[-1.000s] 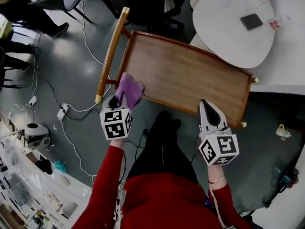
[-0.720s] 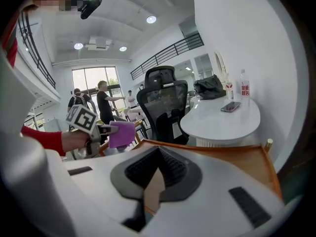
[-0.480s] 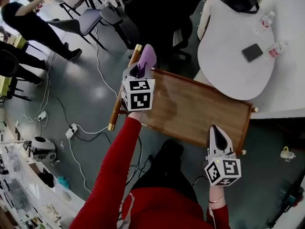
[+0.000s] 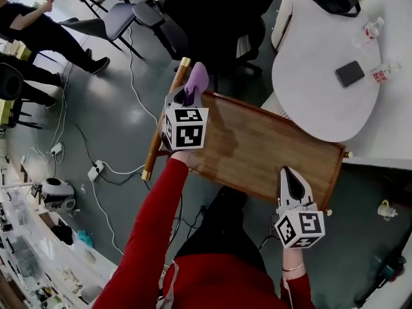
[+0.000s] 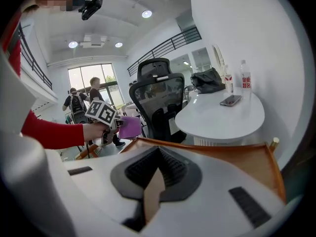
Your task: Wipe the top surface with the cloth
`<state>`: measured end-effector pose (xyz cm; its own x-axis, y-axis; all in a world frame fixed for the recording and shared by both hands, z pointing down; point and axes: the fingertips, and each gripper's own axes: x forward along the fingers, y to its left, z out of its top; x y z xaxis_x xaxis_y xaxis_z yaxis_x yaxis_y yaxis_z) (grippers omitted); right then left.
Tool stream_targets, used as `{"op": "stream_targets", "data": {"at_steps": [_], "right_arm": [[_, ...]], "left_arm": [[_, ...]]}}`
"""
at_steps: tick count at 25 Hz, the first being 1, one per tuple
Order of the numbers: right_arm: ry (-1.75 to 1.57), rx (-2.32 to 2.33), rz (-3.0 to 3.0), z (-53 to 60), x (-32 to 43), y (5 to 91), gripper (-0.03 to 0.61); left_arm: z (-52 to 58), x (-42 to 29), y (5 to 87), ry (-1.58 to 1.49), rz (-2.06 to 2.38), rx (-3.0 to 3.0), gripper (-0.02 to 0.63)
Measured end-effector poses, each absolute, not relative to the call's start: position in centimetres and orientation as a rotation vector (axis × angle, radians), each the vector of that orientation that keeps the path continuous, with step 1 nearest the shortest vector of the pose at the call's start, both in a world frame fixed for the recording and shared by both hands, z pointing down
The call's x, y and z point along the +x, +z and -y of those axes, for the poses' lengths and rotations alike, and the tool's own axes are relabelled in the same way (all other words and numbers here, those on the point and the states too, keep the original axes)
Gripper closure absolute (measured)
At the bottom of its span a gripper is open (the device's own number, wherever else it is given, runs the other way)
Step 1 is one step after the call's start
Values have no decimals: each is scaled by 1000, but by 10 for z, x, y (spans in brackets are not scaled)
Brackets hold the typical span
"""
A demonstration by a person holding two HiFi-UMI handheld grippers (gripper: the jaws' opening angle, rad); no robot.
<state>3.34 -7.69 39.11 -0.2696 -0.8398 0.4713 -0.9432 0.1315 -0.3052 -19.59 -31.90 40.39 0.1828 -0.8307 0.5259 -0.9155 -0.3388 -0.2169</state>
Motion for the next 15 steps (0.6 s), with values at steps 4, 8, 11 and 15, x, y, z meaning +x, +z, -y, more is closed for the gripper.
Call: {"op": "stream_targets", "data": {"at_steps": [4,8,11,15], "right_arm": [[841,1683,2240,94,23,402,567],[863,1553,2283,109,-4,416,568],[893,1465,2331,115,-32,422,567],[900,1376,2394,117,-64,417,568]], "left_arm": [[309,-195,428,962,1685,2254,563],[270,-206,451,993,1683,2137,563],[222,-224,467,977,1674,2049,563],[154,-258,485,995,1668,1943,563]]}}
